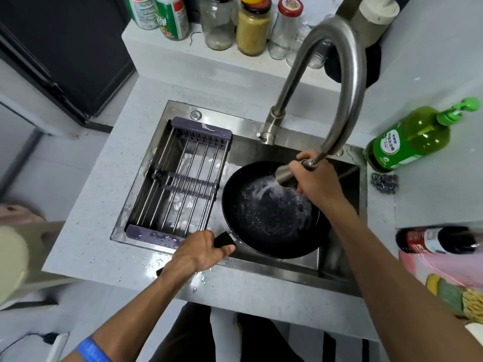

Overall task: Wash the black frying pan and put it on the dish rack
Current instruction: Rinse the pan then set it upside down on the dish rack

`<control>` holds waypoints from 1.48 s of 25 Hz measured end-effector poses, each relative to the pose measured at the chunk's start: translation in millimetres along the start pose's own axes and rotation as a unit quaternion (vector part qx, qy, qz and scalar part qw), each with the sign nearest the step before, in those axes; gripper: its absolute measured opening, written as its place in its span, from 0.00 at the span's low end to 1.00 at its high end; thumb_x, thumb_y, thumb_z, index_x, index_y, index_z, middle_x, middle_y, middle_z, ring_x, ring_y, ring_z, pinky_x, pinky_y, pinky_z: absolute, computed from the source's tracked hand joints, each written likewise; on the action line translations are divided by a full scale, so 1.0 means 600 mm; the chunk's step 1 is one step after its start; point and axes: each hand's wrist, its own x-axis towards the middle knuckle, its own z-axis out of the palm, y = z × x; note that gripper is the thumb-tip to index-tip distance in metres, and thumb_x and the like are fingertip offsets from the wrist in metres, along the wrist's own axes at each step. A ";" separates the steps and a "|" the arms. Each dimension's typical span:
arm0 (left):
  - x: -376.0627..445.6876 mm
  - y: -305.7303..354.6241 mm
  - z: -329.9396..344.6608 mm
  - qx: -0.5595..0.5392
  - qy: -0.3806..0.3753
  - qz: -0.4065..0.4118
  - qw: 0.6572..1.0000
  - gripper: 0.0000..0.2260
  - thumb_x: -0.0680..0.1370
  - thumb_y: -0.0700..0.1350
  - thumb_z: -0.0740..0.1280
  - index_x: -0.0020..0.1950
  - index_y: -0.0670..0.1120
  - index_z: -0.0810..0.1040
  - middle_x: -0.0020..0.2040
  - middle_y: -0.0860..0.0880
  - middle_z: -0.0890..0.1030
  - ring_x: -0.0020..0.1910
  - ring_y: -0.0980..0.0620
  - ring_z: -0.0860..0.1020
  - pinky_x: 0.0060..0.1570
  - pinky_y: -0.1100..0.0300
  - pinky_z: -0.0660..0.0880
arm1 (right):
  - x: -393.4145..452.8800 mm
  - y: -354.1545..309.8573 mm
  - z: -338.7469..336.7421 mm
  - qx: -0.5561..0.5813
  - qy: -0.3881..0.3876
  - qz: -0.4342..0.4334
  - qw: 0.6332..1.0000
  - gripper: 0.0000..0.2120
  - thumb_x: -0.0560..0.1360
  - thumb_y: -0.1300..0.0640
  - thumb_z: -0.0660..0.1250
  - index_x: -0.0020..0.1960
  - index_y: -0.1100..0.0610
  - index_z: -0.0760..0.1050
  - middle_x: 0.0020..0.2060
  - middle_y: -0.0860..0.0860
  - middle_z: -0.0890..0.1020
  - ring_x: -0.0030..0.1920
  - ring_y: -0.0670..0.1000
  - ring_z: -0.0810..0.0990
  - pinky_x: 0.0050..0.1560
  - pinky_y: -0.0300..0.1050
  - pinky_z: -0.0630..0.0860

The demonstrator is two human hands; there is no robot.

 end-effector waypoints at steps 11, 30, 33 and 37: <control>-0.020 -0.004 -0.013 0.118 0.068 0.020 0.991 0.19 0.75 0.63 0.66 0.44 0.47 0.74 0.34 0.52 0.77 0.32 0.55 0.76 0.27 0.64 0.67 | 0.071 0.062 -0.040 0.051 0.040 -0.006 0.998 0.04 0.73 0.51 0.69 0.44 0.48 0.82 0.28 0.45 0.81 0.31 0.46 0.80 0.36 0.45 0.77; -0.062 0.031 0.041 0.159 0.194 0.029 0.968 0.13 0.79 0.55 0.63 0.45 0.46 0.71 0.33 0.49 0.75 0.32 0.48 0.76 0.35 0.58 0.74 | 0.041 0.088 -0.085 -0.123 0.000 -0.031 0.992 0.09 0.74 0.54 0.67 0.44 0.59 0.83 0.36 0.53 0.84 0.40 0.55 0.80 0.42 0.46 0.75; -0.072 0.024 0.052 0.146 0.221 0.025 0.964 0.08 0.76 0.46 0.68 0.50 0.44 0.75 0.34 0.46 0.81 0.33 0.43 0.80 0.34 0.56 0.75 | 0.038 0.096 -0.068 -0.065 -0.017 -0.025 0.997 0.10 0.72 0.53 0.67 0.42 0.59 0.81 0.31 0.52 0.82 0.37 0.57 0.82 0.45 0.57 0.80; -0.061 0.024 0.031 0.138 0.238 0.021 0.961 0.06 0.75 0.45 0.68 0.50 0.46 0.75 0.32 0.49 0.78 0.30 0.45 0.77 0.33 0.57 0.74 | 0.041 0.094 -0.058 -0.037 -0.013 -0.017 0.999 0.11 0.72 0.52 0.66 0.40 0.59 0.80 0.28 0.51 0.82 0.33 0.54 0.82 0.41 0.57 0.80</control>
